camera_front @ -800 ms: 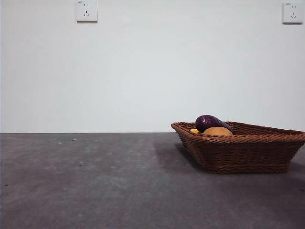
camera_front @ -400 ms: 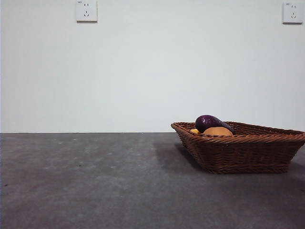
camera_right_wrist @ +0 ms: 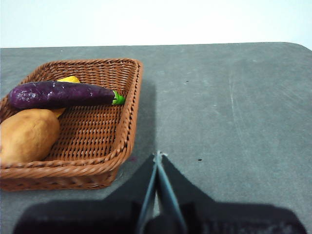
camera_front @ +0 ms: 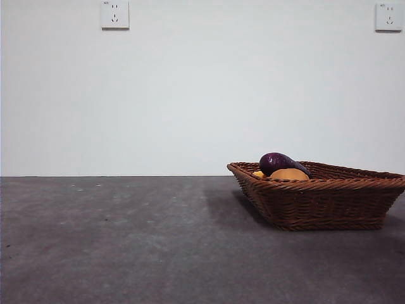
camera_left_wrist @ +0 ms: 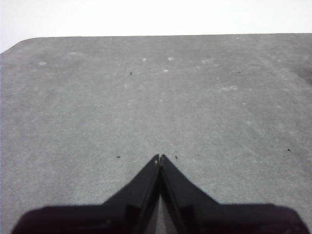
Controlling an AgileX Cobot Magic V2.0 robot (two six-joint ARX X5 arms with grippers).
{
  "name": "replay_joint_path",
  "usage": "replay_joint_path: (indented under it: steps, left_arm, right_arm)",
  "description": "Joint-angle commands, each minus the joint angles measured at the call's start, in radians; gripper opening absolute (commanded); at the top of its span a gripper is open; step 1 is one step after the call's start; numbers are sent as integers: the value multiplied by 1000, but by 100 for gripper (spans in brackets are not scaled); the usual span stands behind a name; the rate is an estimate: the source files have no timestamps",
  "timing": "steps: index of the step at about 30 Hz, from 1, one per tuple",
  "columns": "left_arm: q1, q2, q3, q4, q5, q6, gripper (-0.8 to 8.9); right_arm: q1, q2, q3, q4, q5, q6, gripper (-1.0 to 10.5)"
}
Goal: Help me put the vegetables on the table into the basket
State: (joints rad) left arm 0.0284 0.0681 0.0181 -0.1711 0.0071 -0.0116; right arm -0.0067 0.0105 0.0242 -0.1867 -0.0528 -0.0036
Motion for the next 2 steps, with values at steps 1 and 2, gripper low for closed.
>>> replay_joint_path:
  steps: [1, 2]
  left_arm:
    - [-3, 0, -10, 4, 0, -6, -3]
    - [-3, 0, -10, 4, 0, -6, -3]
  right_arm:
    - [1, 0, -8, 4, 1, 11, 1]
    - [1, 0, -8, 4, 1, 11, 1]
